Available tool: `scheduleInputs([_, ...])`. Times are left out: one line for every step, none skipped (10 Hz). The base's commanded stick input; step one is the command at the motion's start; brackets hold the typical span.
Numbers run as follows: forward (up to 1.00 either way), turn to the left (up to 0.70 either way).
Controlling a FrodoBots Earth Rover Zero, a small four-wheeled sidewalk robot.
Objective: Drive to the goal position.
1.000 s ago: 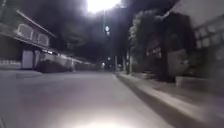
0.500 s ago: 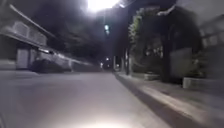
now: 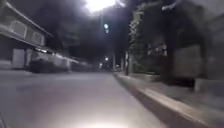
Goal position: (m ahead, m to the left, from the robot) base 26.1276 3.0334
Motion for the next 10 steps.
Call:
scheduleInputs([0.70,0.00])
scheduleInputs([0.70,0.00])
scheduleInputs([0.70,0.00])
scheduleInputs([0.70,0.00])
scheduleInputs([0.70,0.00])
scheduleInputs([0.70,0.00])
scheduleInputs([0.70,0.00])
scheduleInputs([0.70,0.00])
scheduleInputs([0.70,0.00])
scheduleInputs([0.70,0.00])
